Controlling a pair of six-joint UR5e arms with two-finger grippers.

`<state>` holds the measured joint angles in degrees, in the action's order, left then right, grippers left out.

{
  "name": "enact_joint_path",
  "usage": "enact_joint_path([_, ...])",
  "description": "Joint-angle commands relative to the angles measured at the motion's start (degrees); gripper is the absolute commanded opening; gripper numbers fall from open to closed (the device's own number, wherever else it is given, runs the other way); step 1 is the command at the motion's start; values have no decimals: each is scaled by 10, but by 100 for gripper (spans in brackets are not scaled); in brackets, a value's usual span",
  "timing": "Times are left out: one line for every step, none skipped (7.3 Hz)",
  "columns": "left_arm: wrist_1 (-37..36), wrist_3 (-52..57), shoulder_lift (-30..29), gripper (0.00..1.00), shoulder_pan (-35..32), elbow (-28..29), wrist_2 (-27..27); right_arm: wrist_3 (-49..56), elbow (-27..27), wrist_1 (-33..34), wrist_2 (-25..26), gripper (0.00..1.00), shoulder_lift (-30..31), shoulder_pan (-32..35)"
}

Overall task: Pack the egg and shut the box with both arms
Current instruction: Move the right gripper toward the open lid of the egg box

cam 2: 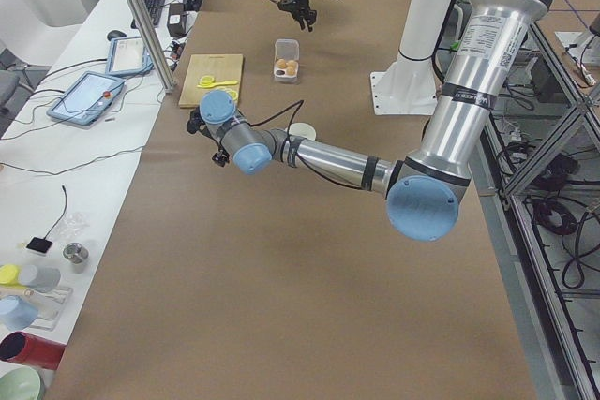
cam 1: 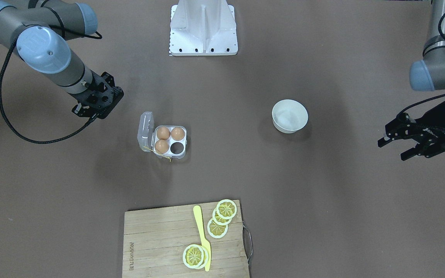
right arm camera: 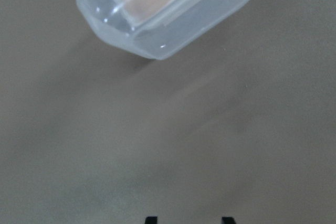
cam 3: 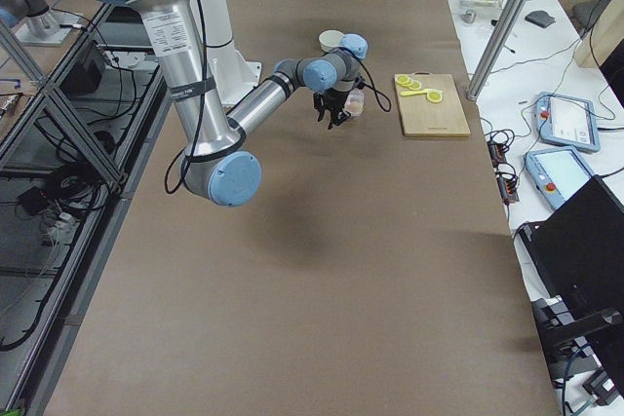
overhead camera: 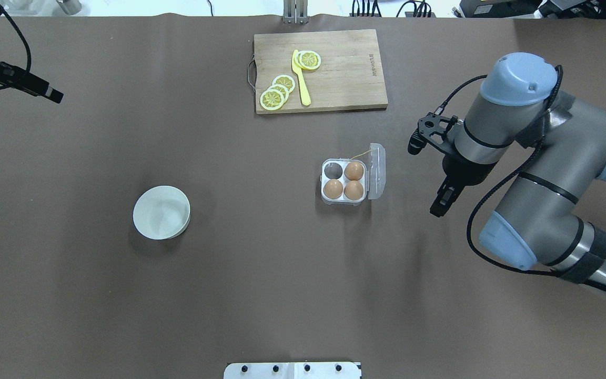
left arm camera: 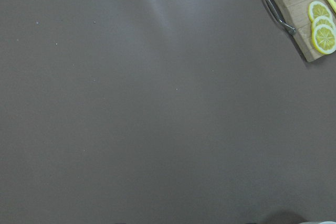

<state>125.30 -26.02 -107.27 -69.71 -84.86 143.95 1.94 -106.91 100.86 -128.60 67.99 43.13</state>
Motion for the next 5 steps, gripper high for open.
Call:
enact_joint_path([-2, 0, 0, 81, 0, 0, 0, 0, 27, -1, 0, 51, -44, -2])
enact_joint_path([-2, 0, 0, 81, -1, 3, 0, -1, 32, -3, 0, 51, -54, 2])
enact_joint_path([-2, 0, 0, 81, -1, 6, 0, -1, 38, -26, 1, 51, -59, 9])
enact_joint_path([-2, 0, 0, 81, -2, 3, 0, -1, 60, -57, 1, 51, -63, 10])
enact_joint_path([-2, 0, 0, 81, -2, 3, 0, -1, 88, -71, 1, 51, -80, 10])
